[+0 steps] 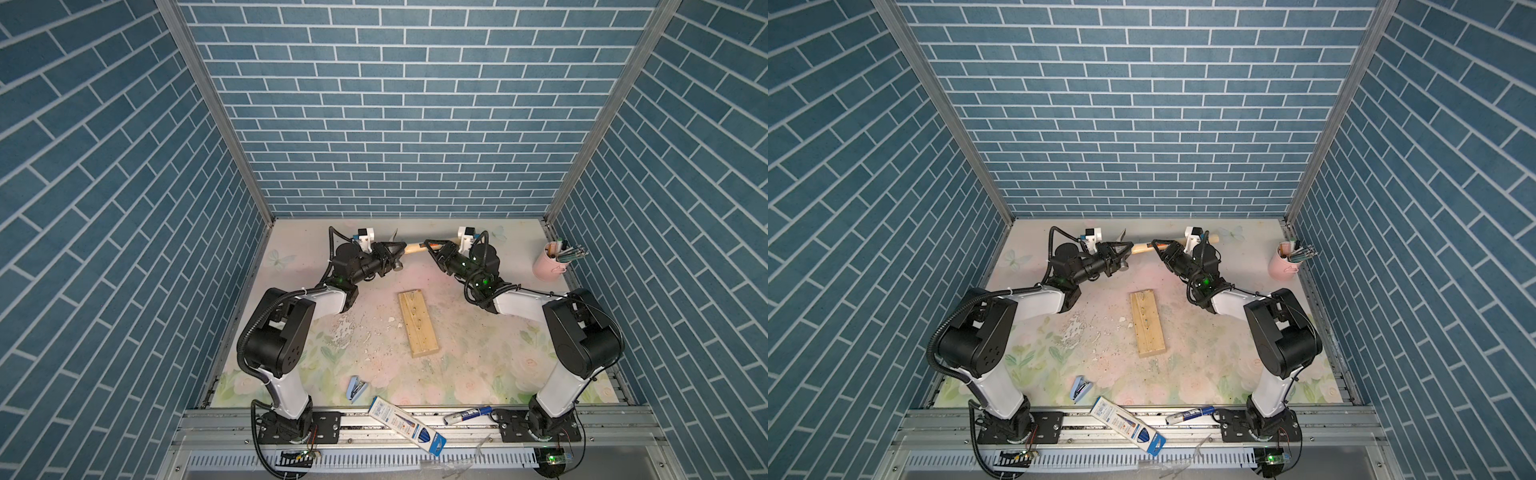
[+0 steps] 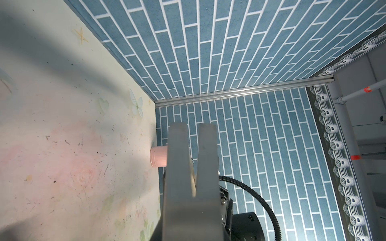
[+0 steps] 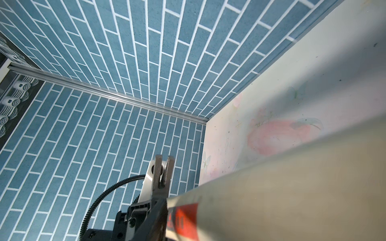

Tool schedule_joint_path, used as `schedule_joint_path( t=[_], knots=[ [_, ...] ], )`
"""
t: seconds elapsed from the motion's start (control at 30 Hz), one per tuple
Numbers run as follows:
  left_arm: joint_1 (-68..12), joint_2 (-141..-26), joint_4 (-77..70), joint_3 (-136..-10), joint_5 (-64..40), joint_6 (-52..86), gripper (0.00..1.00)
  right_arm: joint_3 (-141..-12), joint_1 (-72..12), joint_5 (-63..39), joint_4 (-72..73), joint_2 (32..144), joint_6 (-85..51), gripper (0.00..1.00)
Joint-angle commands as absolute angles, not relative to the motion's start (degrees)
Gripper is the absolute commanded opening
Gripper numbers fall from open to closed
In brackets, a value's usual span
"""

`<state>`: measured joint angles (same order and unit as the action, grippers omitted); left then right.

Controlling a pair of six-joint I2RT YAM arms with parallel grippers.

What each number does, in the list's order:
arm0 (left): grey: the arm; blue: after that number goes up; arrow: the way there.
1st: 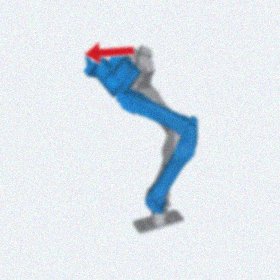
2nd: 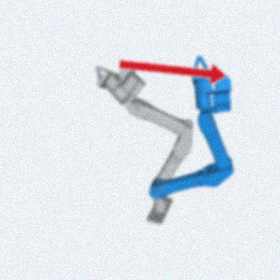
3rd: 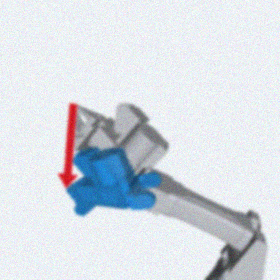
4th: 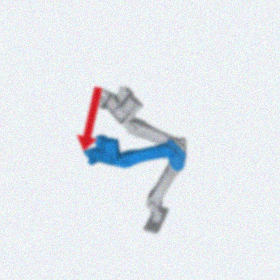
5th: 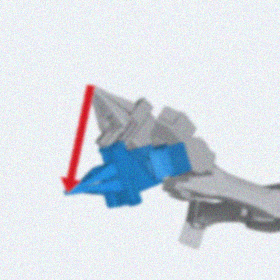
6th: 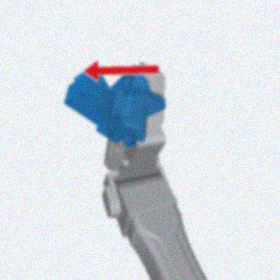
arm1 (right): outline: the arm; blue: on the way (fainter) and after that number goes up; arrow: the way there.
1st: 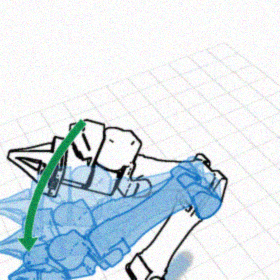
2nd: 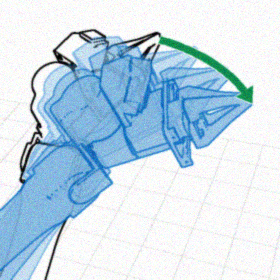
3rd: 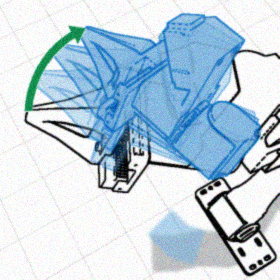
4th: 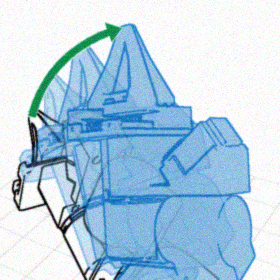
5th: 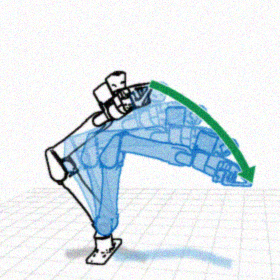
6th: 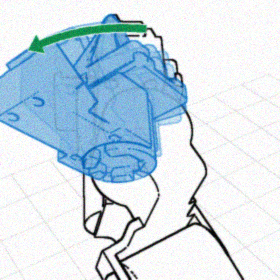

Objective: Use a claw hammer to pull out a nail
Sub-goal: Pick up the hammer at the center of the board.

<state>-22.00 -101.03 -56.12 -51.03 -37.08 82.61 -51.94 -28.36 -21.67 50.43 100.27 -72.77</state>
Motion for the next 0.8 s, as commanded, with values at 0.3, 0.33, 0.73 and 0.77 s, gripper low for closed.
schedule_joint_path(
  t=[0.3,0.33,0.73,0.77],
  knots=[
    [-25.4,-98.2,-68.0,-51.0,-37.5,84.1,0.0,-54.1,-25.6,-20.3,57.4,102.2,-77.8,0.43],
    [-25.8,-98.3,-68.1,-50.8,-37.5,84.0,0.0,-54.4,-25.6,-20.3,57.5,102.3,-77.8,0.43],
    [-30.7,-100.9,-70.6,-48.3,-37.5,83.8,0.0,-56.5,-25.0,-20.4,61.6,105.0,-80.3,0.43],
    [-31.0,-101.2,-70.7,-48.2,-37.4,83.8,0.0,-56.6,-25.0,-20.4,62.1,105.2,-80.5,0.43]
  ],
)
